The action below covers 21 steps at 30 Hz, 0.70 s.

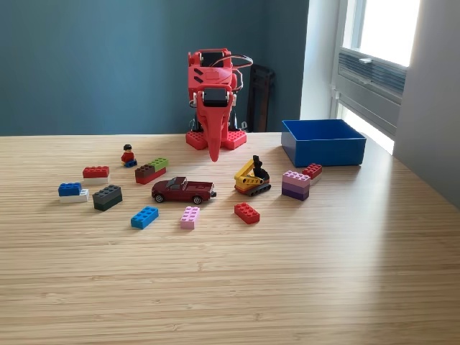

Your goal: Grasp a lego block and put it in the bin.

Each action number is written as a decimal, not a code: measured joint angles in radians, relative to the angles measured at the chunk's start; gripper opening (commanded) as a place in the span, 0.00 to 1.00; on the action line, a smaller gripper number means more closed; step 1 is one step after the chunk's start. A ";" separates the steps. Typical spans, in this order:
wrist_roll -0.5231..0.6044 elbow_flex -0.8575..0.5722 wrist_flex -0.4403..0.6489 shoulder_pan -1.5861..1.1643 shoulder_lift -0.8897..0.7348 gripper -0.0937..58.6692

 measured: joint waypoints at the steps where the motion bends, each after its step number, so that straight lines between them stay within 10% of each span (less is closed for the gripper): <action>1: 0.000 0.000 0.000 0.000 0.000 0.00; 21: 0.012 0.000 0.000 0.000 0.000 0.01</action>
